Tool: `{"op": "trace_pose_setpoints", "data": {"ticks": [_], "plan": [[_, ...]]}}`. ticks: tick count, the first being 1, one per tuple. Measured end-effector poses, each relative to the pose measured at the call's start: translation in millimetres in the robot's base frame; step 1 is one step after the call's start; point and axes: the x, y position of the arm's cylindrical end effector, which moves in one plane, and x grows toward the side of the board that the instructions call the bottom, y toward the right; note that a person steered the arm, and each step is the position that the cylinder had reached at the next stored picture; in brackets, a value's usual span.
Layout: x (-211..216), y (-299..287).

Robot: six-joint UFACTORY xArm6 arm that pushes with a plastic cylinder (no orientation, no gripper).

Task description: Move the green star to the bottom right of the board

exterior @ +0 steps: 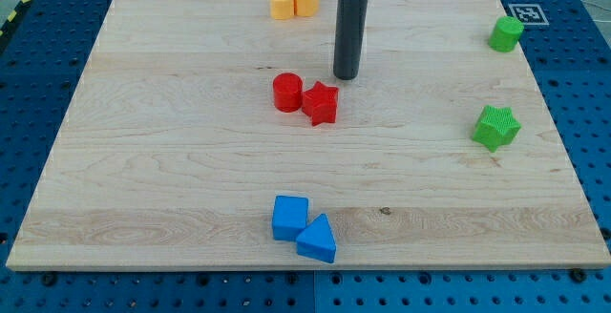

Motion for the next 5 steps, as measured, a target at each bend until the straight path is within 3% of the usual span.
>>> {"op": "trace_pose_setpoints", "data": {"ticks": [5], "plan": [[0, 20]]}}
